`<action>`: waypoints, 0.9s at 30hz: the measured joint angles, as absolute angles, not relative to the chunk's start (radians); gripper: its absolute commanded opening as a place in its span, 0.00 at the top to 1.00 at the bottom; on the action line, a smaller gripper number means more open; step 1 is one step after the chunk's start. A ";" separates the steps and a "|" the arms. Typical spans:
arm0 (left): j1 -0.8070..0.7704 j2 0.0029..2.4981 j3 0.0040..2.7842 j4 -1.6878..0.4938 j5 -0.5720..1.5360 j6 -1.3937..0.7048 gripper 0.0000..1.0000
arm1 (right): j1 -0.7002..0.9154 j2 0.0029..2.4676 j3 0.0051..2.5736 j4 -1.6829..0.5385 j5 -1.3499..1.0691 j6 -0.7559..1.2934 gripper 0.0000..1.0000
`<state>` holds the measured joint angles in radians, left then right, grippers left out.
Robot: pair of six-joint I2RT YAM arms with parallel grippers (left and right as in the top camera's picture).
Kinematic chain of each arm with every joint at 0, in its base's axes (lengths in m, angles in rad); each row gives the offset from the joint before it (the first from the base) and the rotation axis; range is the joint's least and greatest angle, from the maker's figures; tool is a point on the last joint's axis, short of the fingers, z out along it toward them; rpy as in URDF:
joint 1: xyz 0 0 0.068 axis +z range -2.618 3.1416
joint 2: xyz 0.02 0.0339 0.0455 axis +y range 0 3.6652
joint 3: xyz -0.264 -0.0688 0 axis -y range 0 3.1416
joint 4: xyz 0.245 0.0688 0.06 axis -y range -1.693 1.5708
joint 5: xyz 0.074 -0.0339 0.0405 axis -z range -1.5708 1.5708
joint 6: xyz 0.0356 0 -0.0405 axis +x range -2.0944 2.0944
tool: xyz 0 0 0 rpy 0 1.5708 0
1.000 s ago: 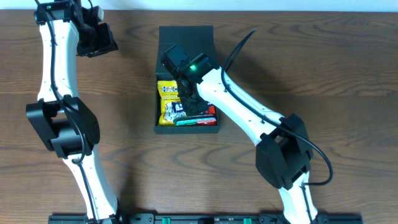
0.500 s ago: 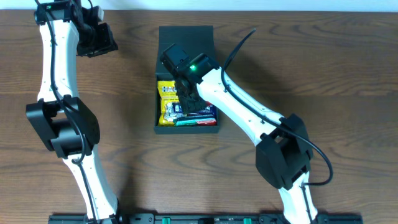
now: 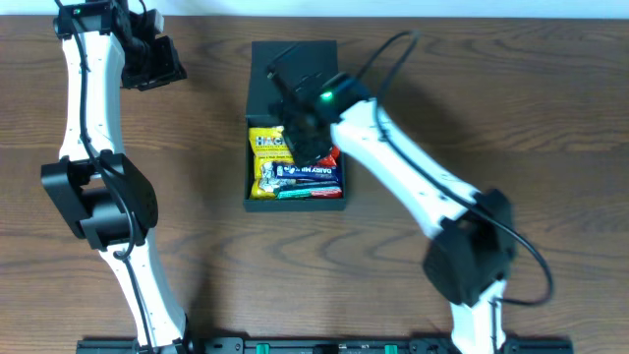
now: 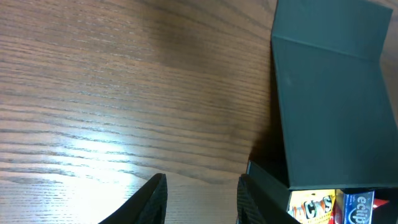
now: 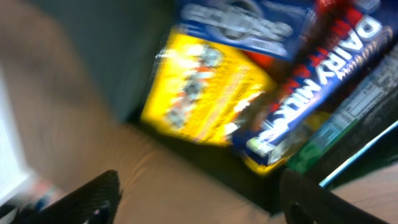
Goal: Pack container
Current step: 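Lower the Cadbury bar into the box front and release, then raise both grippers to the box lid's back corners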
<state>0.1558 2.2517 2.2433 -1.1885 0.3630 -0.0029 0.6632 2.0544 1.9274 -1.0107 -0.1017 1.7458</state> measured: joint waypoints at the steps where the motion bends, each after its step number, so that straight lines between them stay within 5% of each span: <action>1: 0.156 2.252 2.243 -1.189 0.363 -0.003 0.64 | 0.651 2.025 1.927 -1.010 -0.102 1.684 0.35; 4: 0.156 2.252 2.244 -1.188 0.363 -0.004 0.64 | 0.610 1.940 1.929 -1.044 -0.075 1.503 0.61; 10: 0.156 2.252 2.243 -1.188 0.375 -0.020 0.64 | 0.513 1.902 1.930 -1.209 0.034 1.214 0.47; 12: 0.154 2.252 2.243 -1.188 0.392 -0.025 0.63 | 0.480 1.908 1.930 -1.260 0.090 1.164 0.51; 14: 0.148 2.252 2.243 -1.188 0.406 -0.028 0.64 | 0.451 1.908 1.929 -1.282 0.157 1.102 0.71; 16: 0.134 2.252 2.243 -1.184 0.414 -0.039 0.82 | 0.434 1.908 1.929 -1.253 0.208 1.023 0.98; 18: 0.113 2.252 2.243 -1.171 0.419 -0.051 0.94 | 0.422 1.909 1.929 -1.209 0.249 0.929 0.98; 27: -0.001 2.252 2.243 -1.089 0.418 -0.139 0.94 | 0.406 1.996 1.929 -1.081 0.263 0.654 0.99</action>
<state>-0.0006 2.2517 2.2433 -1.0885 0.4175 -0.1394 0.4065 1.9961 1.9289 -1.0805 0.2626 0.6540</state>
